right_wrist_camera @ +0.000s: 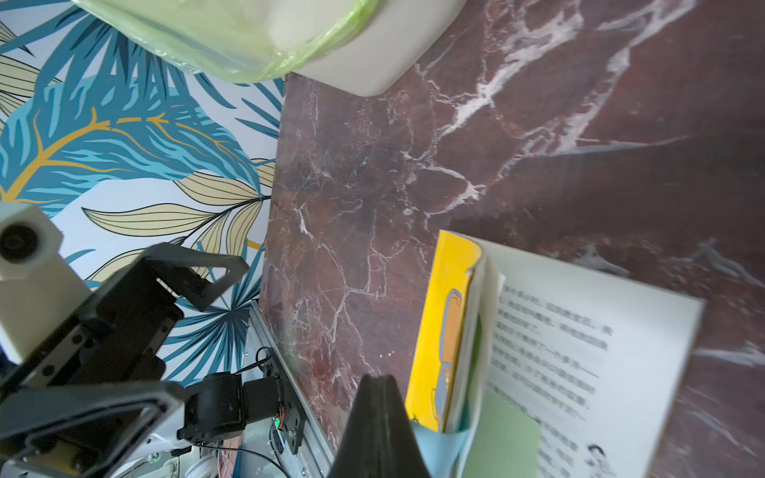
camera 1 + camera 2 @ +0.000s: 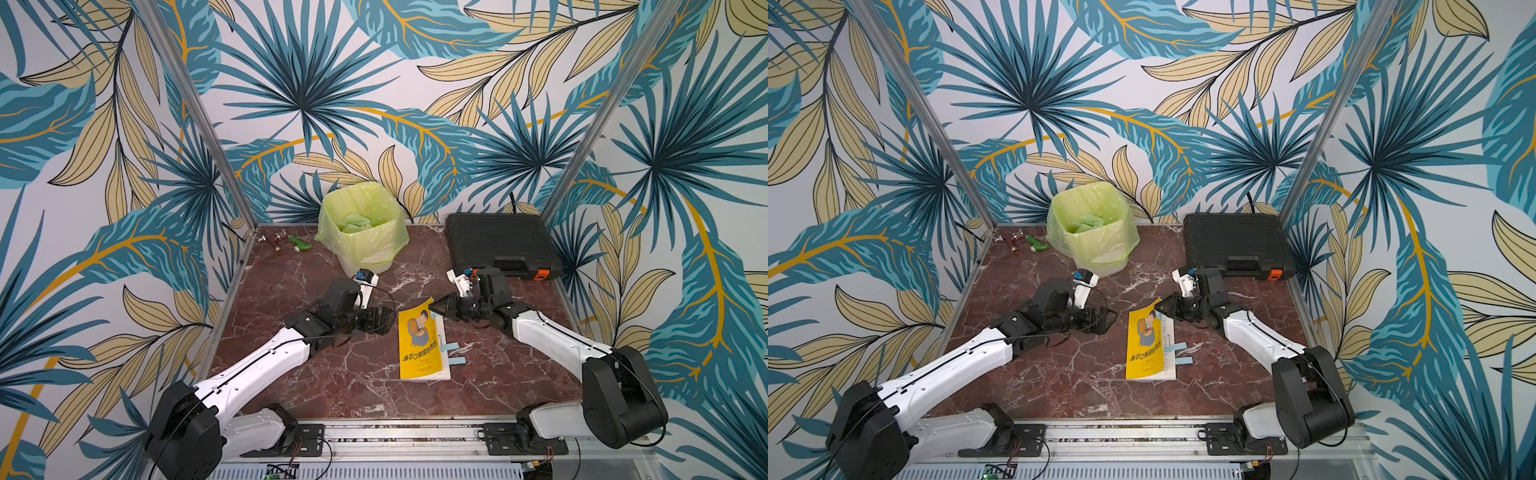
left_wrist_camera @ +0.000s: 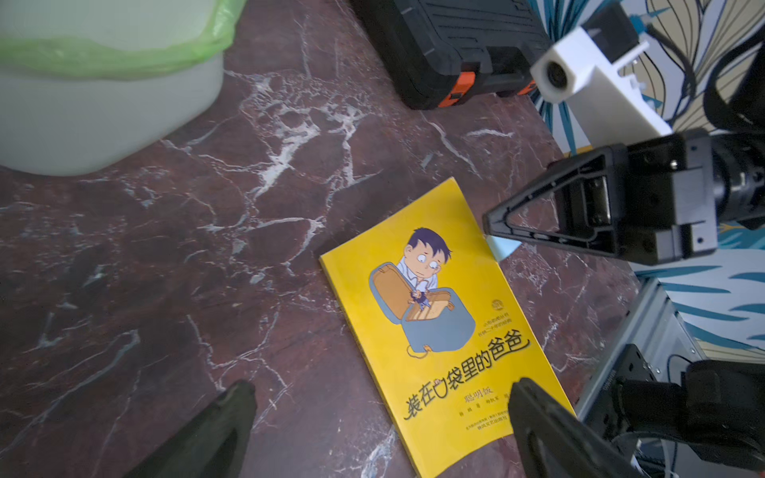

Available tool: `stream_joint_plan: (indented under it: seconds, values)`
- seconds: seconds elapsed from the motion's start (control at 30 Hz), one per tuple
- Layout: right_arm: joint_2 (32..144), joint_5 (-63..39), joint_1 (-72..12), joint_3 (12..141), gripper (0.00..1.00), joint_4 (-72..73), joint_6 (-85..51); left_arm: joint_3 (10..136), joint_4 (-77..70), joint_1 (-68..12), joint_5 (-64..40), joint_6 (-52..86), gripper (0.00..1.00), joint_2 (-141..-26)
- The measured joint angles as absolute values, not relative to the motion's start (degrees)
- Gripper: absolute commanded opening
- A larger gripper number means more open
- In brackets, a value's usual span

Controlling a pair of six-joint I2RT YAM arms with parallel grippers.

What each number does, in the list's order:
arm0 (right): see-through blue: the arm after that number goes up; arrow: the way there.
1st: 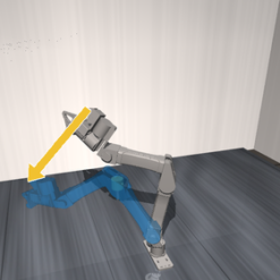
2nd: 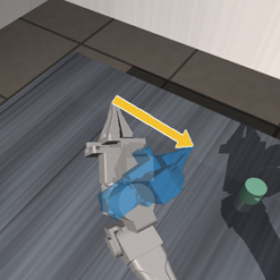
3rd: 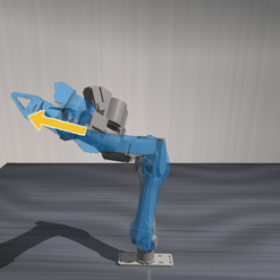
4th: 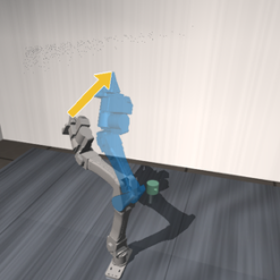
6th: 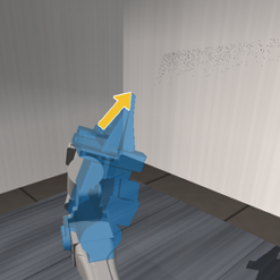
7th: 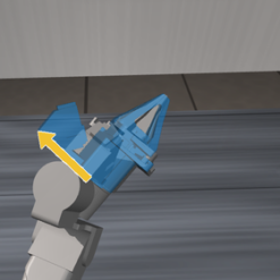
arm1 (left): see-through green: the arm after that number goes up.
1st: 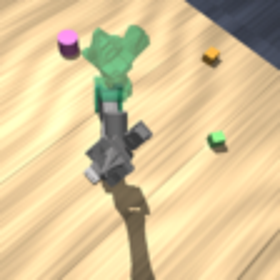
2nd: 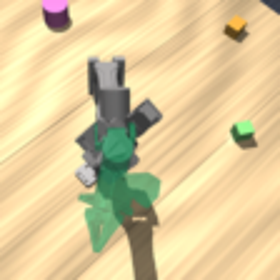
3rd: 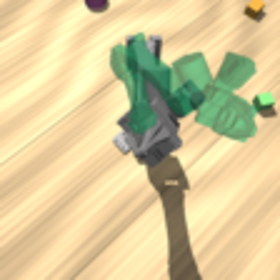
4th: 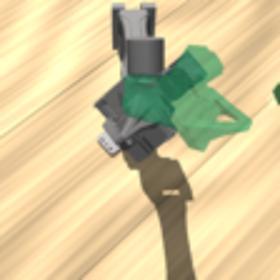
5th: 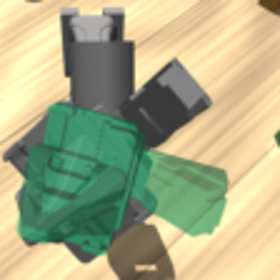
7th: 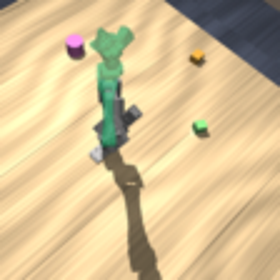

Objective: Peel off the used sticky note
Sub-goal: Tear off the note from the book.

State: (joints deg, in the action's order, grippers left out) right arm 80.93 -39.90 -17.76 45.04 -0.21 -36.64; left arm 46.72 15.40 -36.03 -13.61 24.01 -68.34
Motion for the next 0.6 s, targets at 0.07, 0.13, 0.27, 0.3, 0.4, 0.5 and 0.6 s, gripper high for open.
stream_joint_plan:
  seconds: [0.07,0.13,0.27,0.3,0.4,0.5,0.6]
  values:
    - [82.59,-39.94,-18.9,46.57,0.0,0.58,-37.56,45.87,14.13,-37.32,-14.61,24.23,1.0,-68.16]
    - [84.73,-39.99,-19.86,47.59,0.0,1.67,-38.44,44.93,13.06,-38.57,-15.09,24.6,1.0,-67.81]
    - [89.08,-40.53,-21.61,48.64,0.0,4.54,-40.86,43.24,11.0,-41.17,-15.09,25.58,1.0,-67.4]
    - [89.91,-40.71,-22.02,48.88,0.0,5.45,-41.56,42.96,10.68,-41.6,-14.79,25.89,1.0,-67.4]
    - [92.03,-41.23,-23.16,49.95,0.0,8.1,-43.51,41.93,8.97,-42.57,-13.63,27.18,0.99,-67.4]
    - [93.54,-41.87,-24.25,51.09,0.0,10.79,-45.34,40.6,6.83,-43.18,-12.08,28.75,0.98,-67.4]
    - [94.19,-42.06,-24.97,51.64,0.0,12.36,-46.44,39.55,4.91,-43.77,-10.07,30.44,0.95,-67.42]
